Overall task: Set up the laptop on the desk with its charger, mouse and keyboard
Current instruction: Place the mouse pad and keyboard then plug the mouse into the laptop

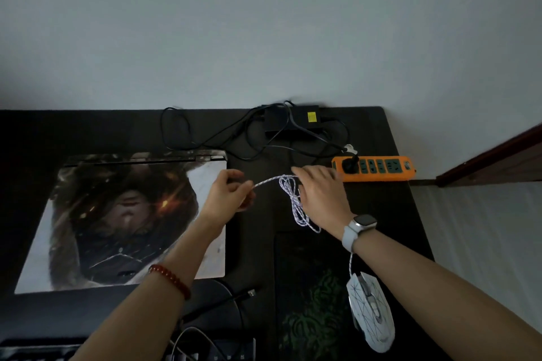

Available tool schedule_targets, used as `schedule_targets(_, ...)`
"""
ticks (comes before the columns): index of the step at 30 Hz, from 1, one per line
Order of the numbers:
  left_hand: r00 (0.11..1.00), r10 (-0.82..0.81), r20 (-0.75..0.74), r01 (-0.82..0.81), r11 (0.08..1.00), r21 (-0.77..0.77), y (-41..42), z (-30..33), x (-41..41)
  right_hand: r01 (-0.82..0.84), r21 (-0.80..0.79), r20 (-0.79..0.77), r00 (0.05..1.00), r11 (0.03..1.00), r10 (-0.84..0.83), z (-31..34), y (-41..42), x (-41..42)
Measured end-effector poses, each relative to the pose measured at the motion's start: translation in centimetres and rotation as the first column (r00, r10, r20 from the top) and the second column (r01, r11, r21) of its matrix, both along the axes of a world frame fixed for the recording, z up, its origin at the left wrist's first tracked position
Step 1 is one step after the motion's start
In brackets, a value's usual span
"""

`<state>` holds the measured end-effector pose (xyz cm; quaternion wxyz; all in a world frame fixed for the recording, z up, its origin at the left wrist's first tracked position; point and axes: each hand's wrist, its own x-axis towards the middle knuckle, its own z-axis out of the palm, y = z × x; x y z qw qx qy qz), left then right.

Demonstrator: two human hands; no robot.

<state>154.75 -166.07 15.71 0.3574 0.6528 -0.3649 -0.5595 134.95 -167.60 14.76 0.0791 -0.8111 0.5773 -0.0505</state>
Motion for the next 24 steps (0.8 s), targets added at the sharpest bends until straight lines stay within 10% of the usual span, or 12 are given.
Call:
schedule_targets(6, 0.992, -0.114, -0.055, 0.119, 0.988, 0.102, 0.2, -0.1, 2.3, -0.272, 0.025, 0.066, 0.961, 0.962, 0.270, -1.0, 0.2, 3.5)
schedule_targets(8, 0.981, -0.097, 0.171, 0.093, 0.995, 0.032, 0.6, -0.8, 3.1, -0.232, 0.044, 0.071, 0.971, 0.972, 0.229, -1.8, -0.4, 3.6)
schedule_targets(12, 0.705, 0.033, 0.708, 0.084, 0.988, -0.130, 2.8, -3.7, 4.8, -0.187, 0.156, -0.044, 0.980, 0.970, 0.196, -3.6, -1.1, 3.0)
schedule_targets(18, 0.500, -0.084, 0.862, 0.148, 0.989, 0.010, 4.7, -7.7, 5.4, -0.047, 0.135, -0.291, 0.953, 0.990, 0.085, -5.0, 0.0, 3.4)
schedule_targets(24, 0.380, -0.048, 0.924, 0.147, 0.989, -0.010, 5.3, -9.5, 4.8, -0.267, 0.136, -0.101, 0.954, 0.954, 0.281, -6.5, 0.5, 6.6)
